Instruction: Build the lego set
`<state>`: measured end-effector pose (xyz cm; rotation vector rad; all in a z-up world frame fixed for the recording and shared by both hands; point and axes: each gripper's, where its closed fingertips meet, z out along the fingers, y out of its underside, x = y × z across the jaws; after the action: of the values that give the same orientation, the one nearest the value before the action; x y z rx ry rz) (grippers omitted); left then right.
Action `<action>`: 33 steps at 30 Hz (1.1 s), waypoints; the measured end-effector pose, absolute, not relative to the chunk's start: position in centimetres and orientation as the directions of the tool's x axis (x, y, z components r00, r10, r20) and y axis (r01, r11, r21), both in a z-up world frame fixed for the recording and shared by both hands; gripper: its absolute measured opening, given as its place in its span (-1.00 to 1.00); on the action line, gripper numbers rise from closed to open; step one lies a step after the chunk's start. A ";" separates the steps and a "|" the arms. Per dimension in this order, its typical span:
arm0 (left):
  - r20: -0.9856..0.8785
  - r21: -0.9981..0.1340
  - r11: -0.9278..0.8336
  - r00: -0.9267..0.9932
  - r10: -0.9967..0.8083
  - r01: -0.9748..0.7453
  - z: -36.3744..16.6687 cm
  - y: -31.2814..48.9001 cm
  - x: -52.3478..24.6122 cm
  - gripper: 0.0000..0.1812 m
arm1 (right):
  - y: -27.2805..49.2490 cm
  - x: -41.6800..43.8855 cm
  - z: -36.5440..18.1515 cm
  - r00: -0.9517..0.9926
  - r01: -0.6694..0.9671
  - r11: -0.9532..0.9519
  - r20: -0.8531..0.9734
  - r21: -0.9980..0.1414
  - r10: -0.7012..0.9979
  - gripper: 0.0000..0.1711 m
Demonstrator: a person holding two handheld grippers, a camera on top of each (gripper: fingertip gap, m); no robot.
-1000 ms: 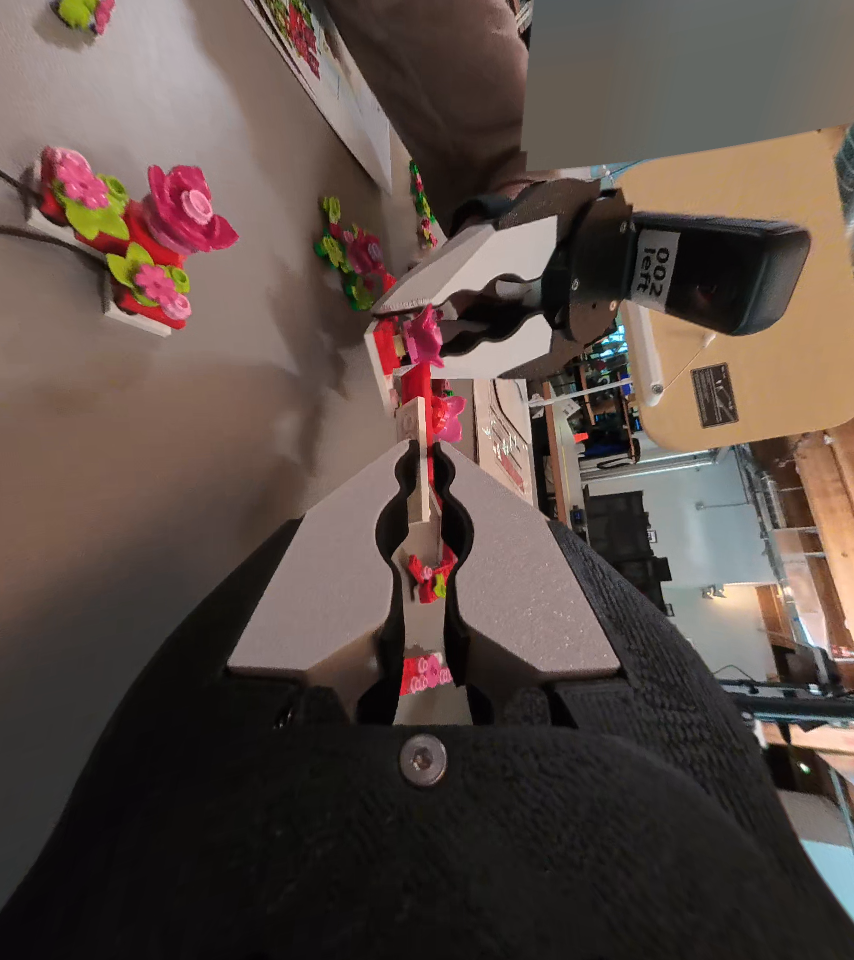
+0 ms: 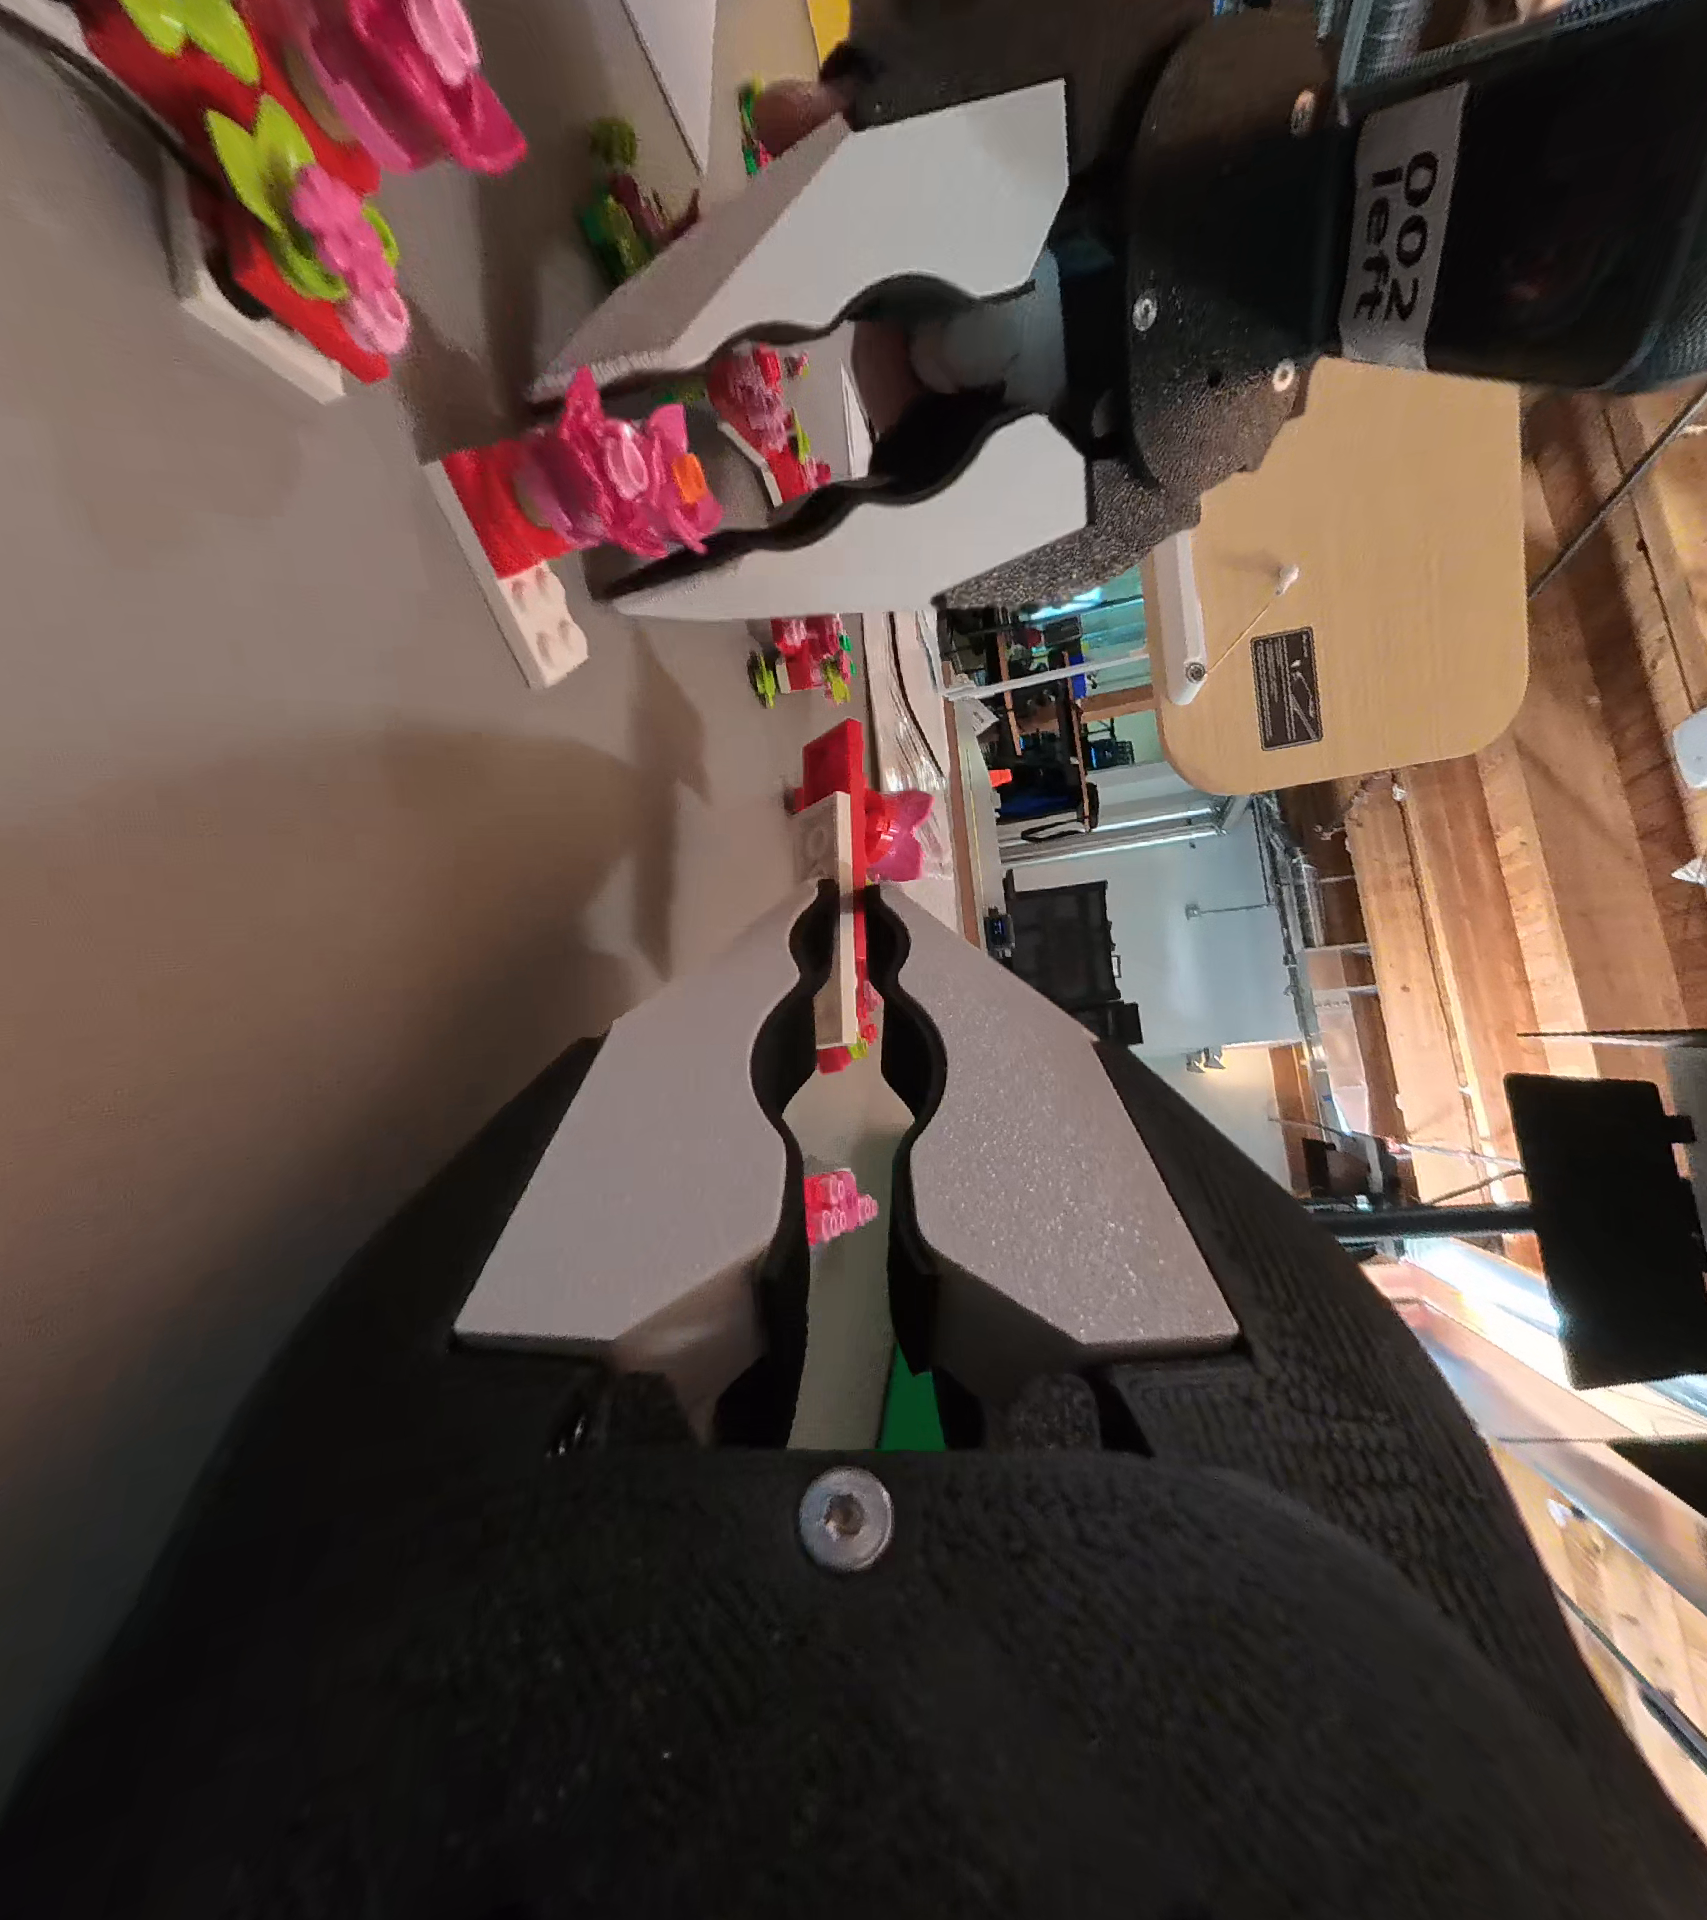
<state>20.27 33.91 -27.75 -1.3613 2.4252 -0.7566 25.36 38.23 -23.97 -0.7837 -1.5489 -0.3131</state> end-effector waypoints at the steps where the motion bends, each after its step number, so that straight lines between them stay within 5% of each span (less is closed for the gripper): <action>1: 0.029 -0.567 0.418 -0.524 -0.851 -0.710 -27.7 33.8 20.3 -0.73 | 38.1 25.3 -24.0 0.042 0.632 0.731 0.954 -0.256 0.297 -0.97; 9: 0.043 -0.546 0.393 -0.493 -0.869 -0.740 -27.8 33.5 19.0 -0.80 | 36.8 24.5 -24.0 0.064 0.544 0.757 0.918 -0.362 0.392 -0.96; 13: 0.230 -0.699 0.196 -0.476 -0.849 -0.688 -25.7 32.1 18.5 -0.79 | 35.1 23.7 -23.3 0.082 0.445 0.769 0.876 -0.458 0.475 -0.96; 18: 0.450 -0.753 -0.027 -0.486 -0.749 -0.657 -23.6 31.2 17.8 -0.80 | 32.7 22.6 -22.2 0.086 0.328 0.774 0.833 -0.542 0.547 -0.96; 33: 0.643 -0.731 -0.187 -0.570 -0.512 -0.656 -21.0 29.3 17.5 -0.80 | 30.2 21.8 -20.4 0.125 0.262 0.862 0.901 -0.433 0.414 -0.97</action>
<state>17.52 29.32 -21.02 -1.5015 2.0721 -2.0175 21.79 30.20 -20.40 -0.5705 -1.4654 0.1203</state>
